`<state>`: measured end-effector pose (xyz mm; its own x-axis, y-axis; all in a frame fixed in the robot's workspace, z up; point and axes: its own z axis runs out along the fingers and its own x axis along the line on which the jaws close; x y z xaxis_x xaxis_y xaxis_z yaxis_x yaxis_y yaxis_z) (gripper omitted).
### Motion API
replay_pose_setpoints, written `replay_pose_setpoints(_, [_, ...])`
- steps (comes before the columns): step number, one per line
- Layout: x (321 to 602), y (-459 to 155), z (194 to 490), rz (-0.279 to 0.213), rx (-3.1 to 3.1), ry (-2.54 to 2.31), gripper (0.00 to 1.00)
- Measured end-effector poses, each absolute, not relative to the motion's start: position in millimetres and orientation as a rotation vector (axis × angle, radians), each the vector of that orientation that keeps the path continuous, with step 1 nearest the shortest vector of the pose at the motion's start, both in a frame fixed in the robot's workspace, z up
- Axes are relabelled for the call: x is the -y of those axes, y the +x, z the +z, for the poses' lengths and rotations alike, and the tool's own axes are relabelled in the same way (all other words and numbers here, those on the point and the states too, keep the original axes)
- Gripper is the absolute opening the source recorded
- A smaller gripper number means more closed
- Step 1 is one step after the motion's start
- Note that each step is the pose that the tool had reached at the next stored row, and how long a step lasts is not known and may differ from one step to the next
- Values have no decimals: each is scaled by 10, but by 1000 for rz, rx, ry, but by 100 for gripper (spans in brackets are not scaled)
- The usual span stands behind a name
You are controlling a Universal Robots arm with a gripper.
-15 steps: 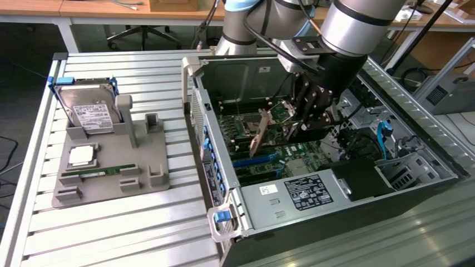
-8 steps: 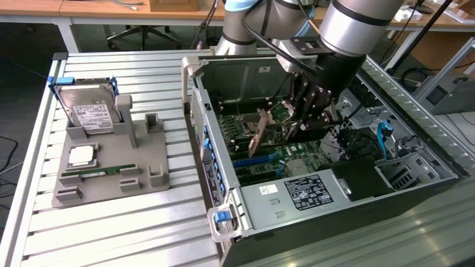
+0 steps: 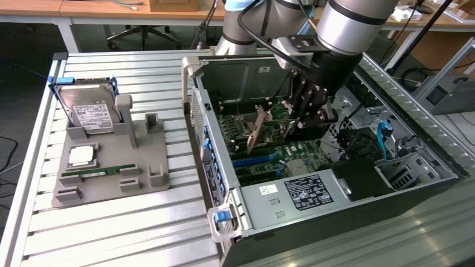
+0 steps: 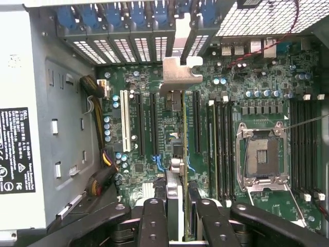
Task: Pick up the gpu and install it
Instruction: 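Insert the gpu into the slot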
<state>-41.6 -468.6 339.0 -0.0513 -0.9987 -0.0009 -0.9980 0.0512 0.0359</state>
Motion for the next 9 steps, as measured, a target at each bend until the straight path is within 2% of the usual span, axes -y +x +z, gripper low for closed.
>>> replay_pose_setpoints(9, [4632, -416, 3378, -41, 2262, 2144, 27])
